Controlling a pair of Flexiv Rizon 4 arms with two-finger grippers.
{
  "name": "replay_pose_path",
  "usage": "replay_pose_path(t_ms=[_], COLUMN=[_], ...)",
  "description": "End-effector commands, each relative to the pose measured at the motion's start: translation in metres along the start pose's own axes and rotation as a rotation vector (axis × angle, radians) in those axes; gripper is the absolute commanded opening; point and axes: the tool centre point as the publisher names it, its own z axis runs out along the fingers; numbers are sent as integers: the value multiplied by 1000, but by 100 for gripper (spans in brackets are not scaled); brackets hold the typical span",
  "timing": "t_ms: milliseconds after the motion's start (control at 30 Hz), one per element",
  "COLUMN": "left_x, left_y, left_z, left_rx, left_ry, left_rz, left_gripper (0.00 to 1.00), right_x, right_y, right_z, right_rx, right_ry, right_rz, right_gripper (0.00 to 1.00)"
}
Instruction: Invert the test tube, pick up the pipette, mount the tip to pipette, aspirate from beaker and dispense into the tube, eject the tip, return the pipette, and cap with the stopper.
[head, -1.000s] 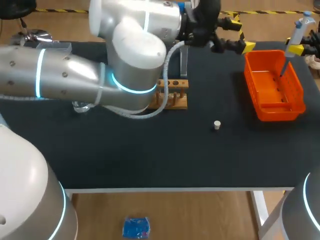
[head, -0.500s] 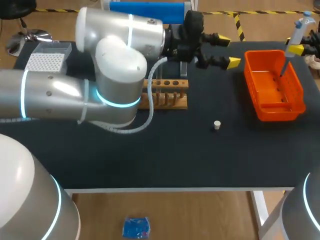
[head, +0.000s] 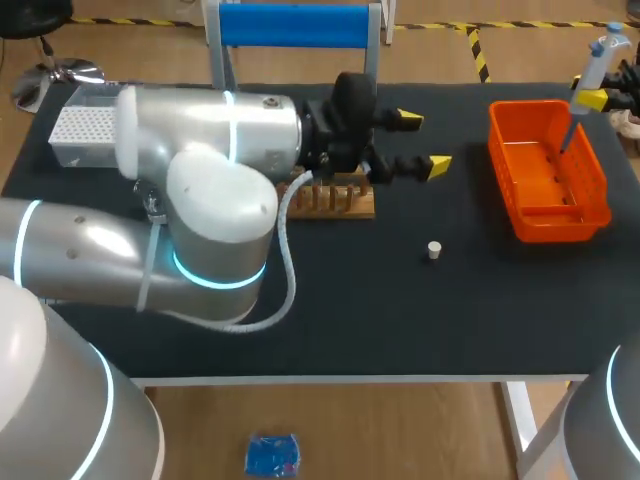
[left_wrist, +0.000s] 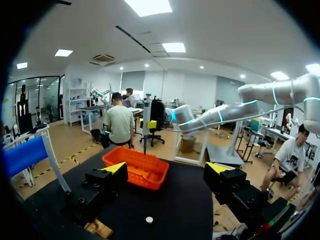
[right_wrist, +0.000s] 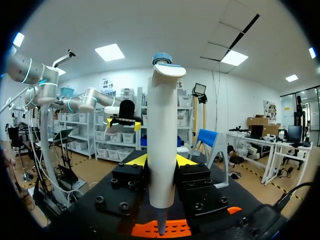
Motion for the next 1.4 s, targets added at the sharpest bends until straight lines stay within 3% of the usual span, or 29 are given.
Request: replay_pose_path(t_ms=[33,500,900,1400], left_x=[-2,-25,-20,-18], left_y=[9,17,8,7], left_z=[-11,-37,-53,-55], left_rx=[343,391,419,401], left_ry=[5,6,-1,-11], left_rz=[4,30,97,93], left_gripper=[100,100,100,100], right_x=[0,0,0,0], right_y=[1,1,1,1], right_z=[0,0,0,0], right_rx=[4,4,4,4], right_ry=[1,1,1,1], right_rz=[1,1,1,1], right_gripper=[0,0,0,0])
